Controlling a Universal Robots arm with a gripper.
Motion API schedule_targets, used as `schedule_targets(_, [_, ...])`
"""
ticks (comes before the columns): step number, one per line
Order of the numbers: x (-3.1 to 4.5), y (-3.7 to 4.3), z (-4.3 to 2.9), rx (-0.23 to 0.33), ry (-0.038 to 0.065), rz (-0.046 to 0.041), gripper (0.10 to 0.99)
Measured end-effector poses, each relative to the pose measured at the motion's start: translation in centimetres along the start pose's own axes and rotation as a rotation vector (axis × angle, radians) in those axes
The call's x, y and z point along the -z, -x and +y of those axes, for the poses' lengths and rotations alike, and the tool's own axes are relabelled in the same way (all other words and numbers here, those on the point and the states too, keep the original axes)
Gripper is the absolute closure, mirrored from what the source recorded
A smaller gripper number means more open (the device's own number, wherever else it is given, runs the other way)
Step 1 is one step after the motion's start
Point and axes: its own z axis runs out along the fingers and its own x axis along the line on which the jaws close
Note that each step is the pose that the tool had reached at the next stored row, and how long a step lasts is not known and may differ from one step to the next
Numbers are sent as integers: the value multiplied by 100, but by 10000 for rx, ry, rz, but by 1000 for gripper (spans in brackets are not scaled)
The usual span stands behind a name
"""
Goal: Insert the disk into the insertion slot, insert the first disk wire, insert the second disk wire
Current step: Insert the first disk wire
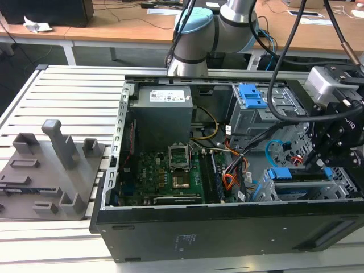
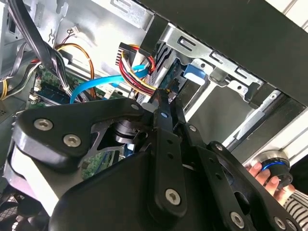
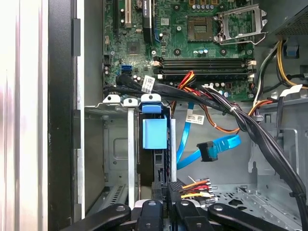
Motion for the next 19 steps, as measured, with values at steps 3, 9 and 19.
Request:
schedule_targets(3, [-17, 0, -11, 0, -1, 5, 922])
schedule_targets(9, [-40, 1, -22, 1, -1, 3, 922])
schedule_targets(19, [120, 1, -14, 0, -1, -1, 843])
